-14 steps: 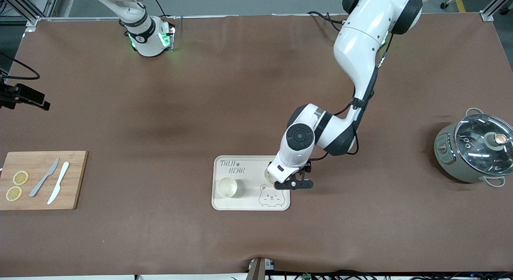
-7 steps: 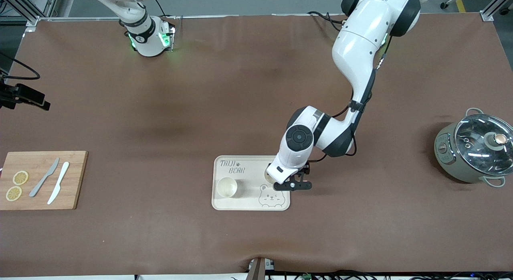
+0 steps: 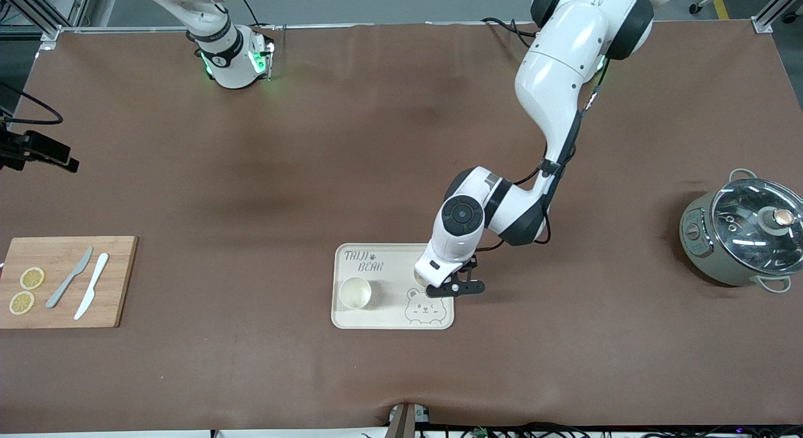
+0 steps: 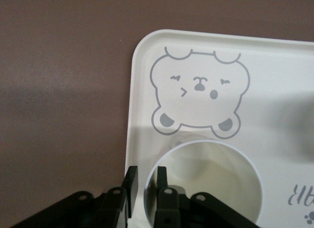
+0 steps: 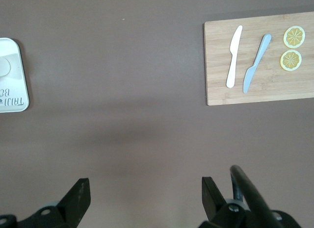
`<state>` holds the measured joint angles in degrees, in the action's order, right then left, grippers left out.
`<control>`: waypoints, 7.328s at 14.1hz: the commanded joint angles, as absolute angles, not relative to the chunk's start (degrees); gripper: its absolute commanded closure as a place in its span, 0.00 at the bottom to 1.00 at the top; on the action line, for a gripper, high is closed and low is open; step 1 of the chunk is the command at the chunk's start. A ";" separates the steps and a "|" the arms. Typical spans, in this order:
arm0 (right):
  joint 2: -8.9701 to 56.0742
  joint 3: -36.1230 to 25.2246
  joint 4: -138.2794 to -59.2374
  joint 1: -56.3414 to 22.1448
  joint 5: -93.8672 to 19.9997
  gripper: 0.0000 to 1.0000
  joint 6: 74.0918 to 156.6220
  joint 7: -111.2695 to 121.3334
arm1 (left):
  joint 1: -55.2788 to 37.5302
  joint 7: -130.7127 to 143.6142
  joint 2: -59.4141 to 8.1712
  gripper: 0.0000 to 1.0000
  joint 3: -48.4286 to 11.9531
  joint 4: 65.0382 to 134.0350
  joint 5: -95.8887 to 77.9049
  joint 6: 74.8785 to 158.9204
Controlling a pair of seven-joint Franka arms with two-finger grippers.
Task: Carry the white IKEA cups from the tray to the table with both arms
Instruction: 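Carry the cup with the left gripper beside the silver pot, then set down the cup with the left gripper while the right gripper reaches the tray, then grasp the other cup with the right gripper while the left gripper lifts away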
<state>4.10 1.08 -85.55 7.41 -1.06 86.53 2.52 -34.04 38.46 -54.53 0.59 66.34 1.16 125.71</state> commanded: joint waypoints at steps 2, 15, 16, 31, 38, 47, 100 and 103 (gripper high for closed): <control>3.43 1.41 -85.61 7.73 -1.58 0.00 86.04 2.55 | -34.45 40.25 -53.62 1.00 1.23 65.65 2.72 125.51; 3.86 1.32 -85.36 8.09 -1.15 0.00 83.50 3.42 | -13.65 9.97 -25.34 1.00 0.35 82.93 1.67 107.12; 4.13 1.32 -83.69 7.65 -0.45 0.00 83.50 2.91 | -11.36 6.89 -22.44 1.00 0.26 87.58 1.58 109.92; 6.06 1.49 -81.30 6.60 -1.40 0.00 86.13 5.98 | -1.94 -10.37 -16.69 1.00 -0.70 116.10 -6.94 136.32; 10.79 1.41 -80.69 -4.37 -2.20 0.00 93.87 -12.95 | -1.32 -16.35 -21.79 1.00 -0.62 116.72 -11.16 141.32; 29.06 1.49 -68.93 -17.83 -2.99 0.00 106.52 -38.30 | -1.32 -17.93 -24.61 1.00 -0.53 116.63 -11.16 145.63; 53.70 1.14 -69.61 -26.54 0.79 0.87 135.27 -41.75 | -8.17 -3.16 -8.08 0.00 -2.02 79.72 3.78 83.94; 52.30 1.23 -69.35 -25.93 0.00 0.91 134.56 -41.57 | -8.26 -2.72 -8.26 0.00 -2.02 79.63 3.60 84.02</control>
<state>53.27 1.13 -69.81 -26.36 0.14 135.11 -40.59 -8.24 -3.24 -8.96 -1.80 79.12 2.30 84.31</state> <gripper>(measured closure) 0.885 0.000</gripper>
